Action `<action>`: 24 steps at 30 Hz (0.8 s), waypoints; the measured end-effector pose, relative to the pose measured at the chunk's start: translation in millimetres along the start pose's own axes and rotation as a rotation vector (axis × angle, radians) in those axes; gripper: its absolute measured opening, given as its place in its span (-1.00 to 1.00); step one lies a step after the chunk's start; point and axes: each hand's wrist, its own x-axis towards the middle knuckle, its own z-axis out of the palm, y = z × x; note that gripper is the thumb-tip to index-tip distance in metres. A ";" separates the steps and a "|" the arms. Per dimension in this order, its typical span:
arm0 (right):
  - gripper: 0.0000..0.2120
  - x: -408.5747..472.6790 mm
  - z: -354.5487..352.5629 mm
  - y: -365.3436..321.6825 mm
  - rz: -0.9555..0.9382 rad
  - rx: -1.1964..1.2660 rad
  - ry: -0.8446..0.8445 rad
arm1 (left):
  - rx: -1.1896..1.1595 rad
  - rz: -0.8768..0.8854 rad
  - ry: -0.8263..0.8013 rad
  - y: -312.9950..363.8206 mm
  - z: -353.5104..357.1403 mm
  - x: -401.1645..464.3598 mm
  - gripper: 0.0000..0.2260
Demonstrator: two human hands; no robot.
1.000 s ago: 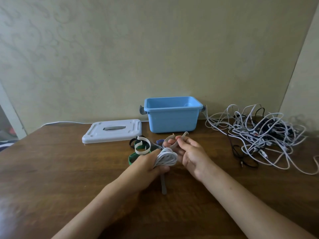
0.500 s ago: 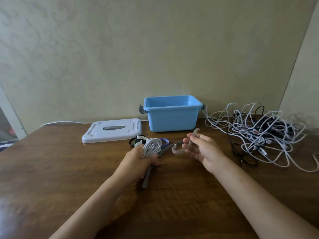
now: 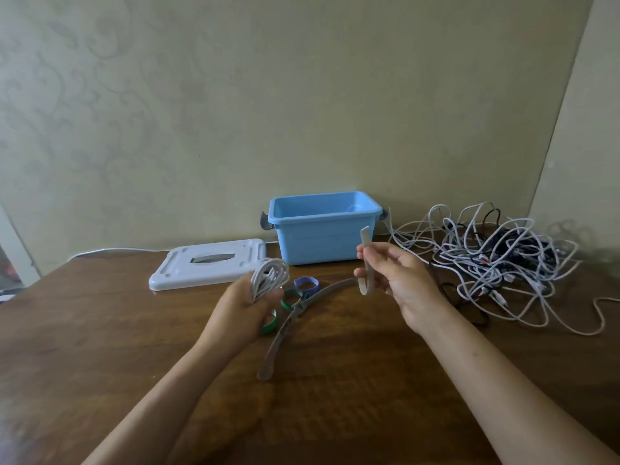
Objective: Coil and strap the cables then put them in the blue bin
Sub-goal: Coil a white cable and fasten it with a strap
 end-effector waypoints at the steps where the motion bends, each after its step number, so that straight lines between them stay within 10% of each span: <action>1: -0.87 -1.1 1.1 -0.7 -0.021 0.003 -0.017 | -0.002 -0.012 -0.002 3.5 -1.4 3.1 -0.91; 18: -0.93 -12.5 26.0 11.5 -0.161 -0.152 -0.143 | 0.405 0.327 -0.211 40.2 51.7 26.2 -0.88; 24: -0.85 -17.9 30.2 12.4 -0.097 -0.166 -0.163 | -0.080 0.141 -0.332 43.4 39.3 1.6 -0.76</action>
